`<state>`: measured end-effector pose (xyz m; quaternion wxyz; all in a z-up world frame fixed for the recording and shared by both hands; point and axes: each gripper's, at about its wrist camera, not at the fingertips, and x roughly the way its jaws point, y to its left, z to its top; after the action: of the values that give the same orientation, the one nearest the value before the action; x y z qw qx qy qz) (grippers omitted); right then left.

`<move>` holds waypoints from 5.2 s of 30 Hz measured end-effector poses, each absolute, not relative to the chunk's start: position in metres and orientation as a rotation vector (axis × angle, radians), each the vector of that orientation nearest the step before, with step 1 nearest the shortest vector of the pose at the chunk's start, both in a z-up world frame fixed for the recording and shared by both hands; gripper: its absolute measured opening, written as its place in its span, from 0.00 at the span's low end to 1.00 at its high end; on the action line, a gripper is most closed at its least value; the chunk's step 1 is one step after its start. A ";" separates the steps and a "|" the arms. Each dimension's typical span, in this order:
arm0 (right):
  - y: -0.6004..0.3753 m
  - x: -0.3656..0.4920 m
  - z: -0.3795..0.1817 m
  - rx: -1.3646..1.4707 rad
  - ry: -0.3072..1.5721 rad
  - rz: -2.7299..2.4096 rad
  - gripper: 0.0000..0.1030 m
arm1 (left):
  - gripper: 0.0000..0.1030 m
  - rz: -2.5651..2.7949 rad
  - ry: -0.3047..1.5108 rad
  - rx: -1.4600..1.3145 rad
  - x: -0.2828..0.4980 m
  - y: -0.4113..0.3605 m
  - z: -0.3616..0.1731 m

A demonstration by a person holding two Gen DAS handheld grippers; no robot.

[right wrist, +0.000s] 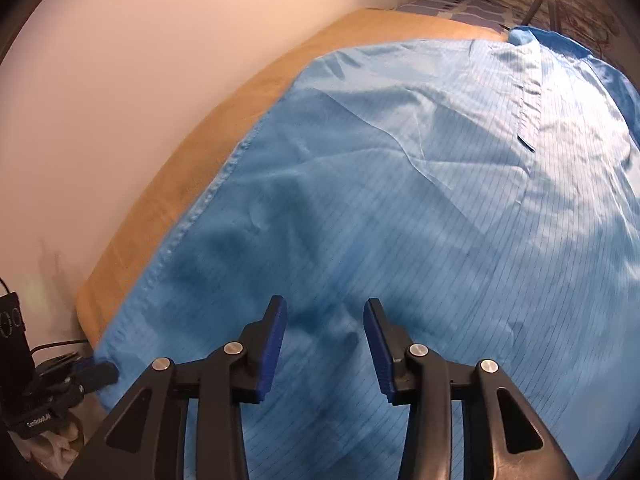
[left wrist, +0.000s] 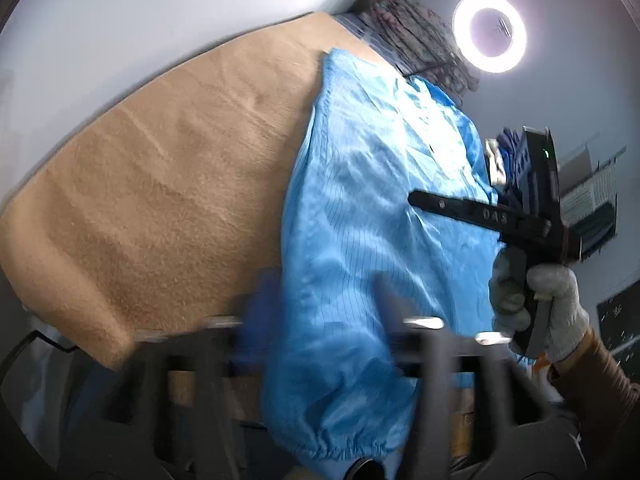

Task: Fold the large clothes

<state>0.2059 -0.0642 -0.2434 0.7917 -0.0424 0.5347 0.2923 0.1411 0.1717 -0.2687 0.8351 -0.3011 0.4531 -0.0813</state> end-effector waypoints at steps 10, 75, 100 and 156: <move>-0.031 0.219 -0.231 -0.038 1.182 0.686 0.61 | 0.08 -0.197 1.008 -0.677 0.159 0.166 -0.292; -0.232 0.235 -0.268 0.453 1.150 0.442 0.00 | 0.22 -0.447 0.995 -0.178 0.177 0.001 -0.228; -0.296 0.143 -0.168 0.125 0.796 0.388 0.49 | 0.22 -0.392 0.922 -0.033 0.170 -0.006 -0.216; -0.573 0.045 -0.195 0.477 0.766 0.060 0.00 | 0.58 -0.604 1.015 -0.014 0.204 -0.144 -0.168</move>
<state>0.0454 -0.5726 -0.1951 0.8995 0.2303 0.3701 0.0291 0.2038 -0.1443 -0.1683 0.8306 -0.0066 0.4784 -0.2849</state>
